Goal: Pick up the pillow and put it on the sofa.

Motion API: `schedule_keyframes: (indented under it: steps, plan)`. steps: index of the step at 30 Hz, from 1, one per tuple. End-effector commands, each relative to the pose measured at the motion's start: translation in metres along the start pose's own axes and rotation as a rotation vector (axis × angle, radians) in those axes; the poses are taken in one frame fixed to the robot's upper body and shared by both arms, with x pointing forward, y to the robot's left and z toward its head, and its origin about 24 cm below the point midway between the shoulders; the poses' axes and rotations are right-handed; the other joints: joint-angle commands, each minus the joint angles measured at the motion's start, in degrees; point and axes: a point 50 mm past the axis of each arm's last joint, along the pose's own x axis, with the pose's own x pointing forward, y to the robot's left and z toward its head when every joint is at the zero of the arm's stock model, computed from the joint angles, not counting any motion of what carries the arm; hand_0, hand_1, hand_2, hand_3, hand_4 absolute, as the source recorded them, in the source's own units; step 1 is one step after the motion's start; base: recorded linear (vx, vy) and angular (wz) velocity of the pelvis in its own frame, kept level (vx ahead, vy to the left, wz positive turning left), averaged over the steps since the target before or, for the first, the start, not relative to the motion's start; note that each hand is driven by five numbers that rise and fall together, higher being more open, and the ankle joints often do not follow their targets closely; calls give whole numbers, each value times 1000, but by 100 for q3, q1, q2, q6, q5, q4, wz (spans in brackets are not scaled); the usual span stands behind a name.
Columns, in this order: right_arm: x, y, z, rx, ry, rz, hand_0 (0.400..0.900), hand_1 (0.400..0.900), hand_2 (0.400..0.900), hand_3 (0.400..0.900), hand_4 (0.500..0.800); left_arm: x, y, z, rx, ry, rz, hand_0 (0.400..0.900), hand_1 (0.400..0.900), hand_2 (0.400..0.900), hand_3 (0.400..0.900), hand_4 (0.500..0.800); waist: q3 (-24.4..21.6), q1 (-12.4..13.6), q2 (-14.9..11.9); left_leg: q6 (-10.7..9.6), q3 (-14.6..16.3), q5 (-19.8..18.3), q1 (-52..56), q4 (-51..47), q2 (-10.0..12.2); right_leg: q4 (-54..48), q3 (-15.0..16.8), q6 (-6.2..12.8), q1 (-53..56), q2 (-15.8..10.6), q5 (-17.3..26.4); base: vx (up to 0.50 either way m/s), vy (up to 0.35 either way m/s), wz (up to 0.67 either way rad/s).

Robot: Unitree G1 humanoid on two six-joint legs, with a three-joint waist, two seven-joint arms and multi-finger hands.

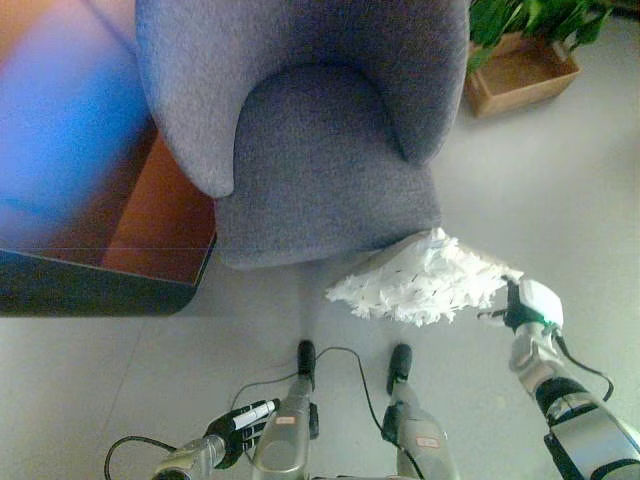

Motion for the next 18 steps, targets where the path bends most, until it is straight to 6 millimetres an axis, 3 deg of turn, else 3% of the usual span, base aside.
schedule_keyframes:
  steps: [1, 7, 13, 18]
  plan:
    - [20, -53, 2, -21, -36, -135, 900, 900, 900, 900, 800, -12, 32, -7, 0, 48, 83, 900, 900, 900, 900, 800, 108, 77, -153, 262, -184, -127, -348, -48, -483, 961, -207, 13, -384, 166, -814, -55, 21, 4]
    - [33, -97, 16, -28, -92, -209, 900, 900, 900, 900, 800, -12, 28, -9, -38, 13, 48, 900, 900, 900, 900, 800, 251, 136, -15, 220, -198, -7, -650, -16, -522, 1207, -246, 18, -769, 108, -867, -54, 48, -1]
    - [39, -129, 29, -39, -144, -242, 900, 900, 900, 900, 800, -11, 24, -8, -73, -16, 24, 900, 900, 900, 900, 800, 351, 179, 146, 195, -209, 59, -849, 46, -574, 1392, -269, 12, -1022, 39, -932, -43, 72, 0]
    - [42, -164, 51, -41, -203, -281, 900, 900, 900, 900, 800, -12, 23, -9, -104, -40, -1, 900, 900, 900, 900, 800, 440, 246, 258, 190, -219, 144, -1064, 72, -640, 1521, -237, 41, -1282, -24, -942, -32, 75, -4]
